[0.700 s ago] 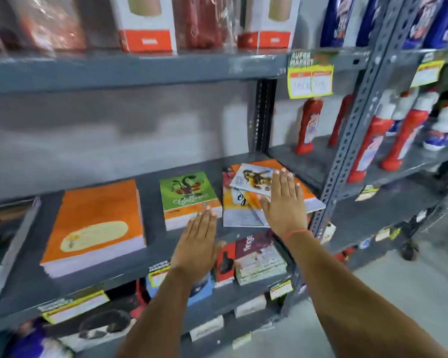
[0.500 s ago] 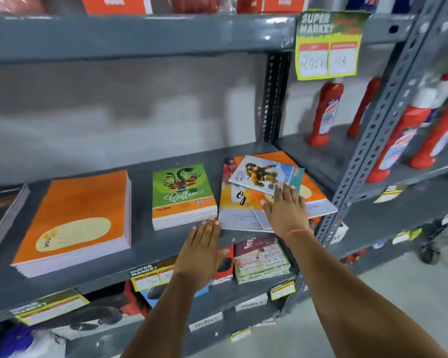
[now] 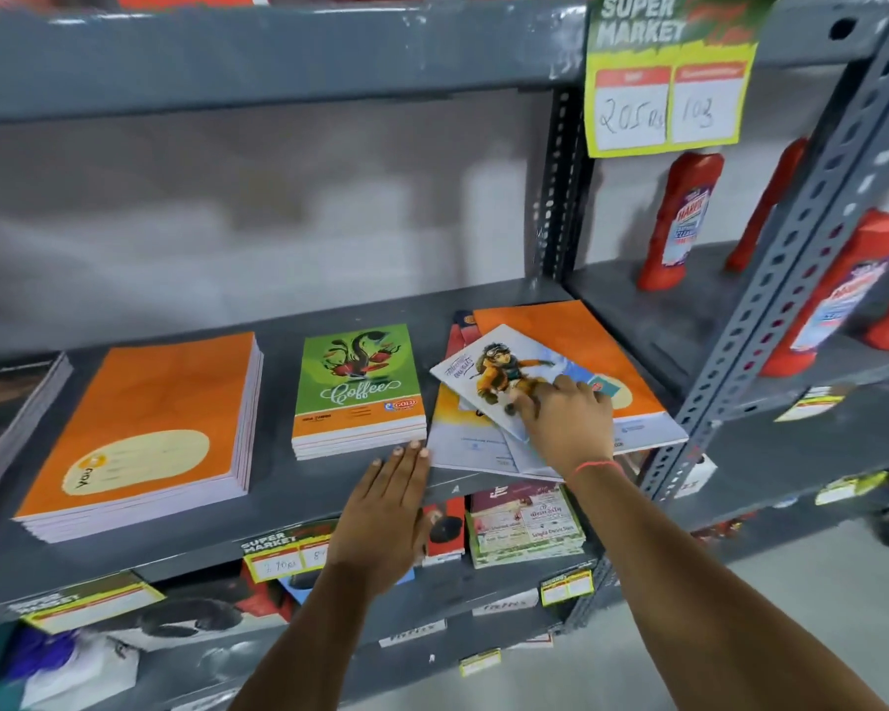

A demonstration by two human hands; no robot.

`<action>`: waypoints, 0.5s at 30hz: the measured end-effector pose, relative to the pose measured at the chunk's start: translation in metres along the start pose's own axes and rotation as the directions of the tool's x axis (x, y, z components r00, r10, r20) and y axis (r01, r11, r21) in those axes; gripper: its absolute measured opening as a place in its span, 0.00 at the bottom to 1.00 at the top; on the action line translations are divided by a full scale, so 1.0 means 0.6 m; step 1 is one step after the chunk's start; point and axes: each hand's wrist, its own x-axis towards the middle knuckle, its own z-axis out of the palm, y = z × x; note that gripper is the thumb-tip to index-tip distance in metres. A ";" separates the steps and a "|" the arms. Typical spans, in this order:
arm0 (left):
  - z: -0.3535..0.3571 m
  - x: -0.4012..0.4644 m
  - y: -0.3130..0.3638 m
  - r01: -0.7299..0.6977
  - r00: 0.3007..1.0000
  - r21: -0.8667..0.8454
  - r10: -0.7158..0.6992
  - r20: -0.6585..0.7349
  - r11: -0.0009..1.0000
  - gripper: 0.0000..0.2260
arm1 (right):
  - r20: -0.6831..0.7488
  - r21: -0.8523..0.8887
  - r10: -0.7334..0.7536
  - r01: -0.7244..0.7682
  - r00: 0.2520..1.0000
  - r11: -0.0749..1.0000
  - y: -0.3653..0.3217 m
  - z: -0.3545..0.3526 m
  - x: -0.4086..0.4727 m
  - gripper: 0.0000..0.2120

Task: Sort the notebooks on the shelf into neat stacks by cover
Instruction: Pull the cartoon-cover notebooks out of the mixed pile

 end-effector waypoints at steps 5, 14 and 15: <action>-0.003 0.000 0.003 -0.008 1.000 -0.016 0.009 0.015 1.000 0.31 | 0.432 0.144 0.304 -0.398 0.849 0.906 0.031 -0.027 0.058 0.36; 0.000 0.009 -0.014 -0.007 0.984 -0.108 0.026 0.179 0.994 0.29 | 0.682 0.131 0.265 -0.471 0.681 0.872 0.091 -0.051 0.093 0.32; -0.003 0.007 -0.019 0.003 0.983 -0.110 0.018 0.183 0.994 0.28 | 0.704 0.172 0.257 -0.510 0.662 0.843 0.091 -0.049 0.090 0.27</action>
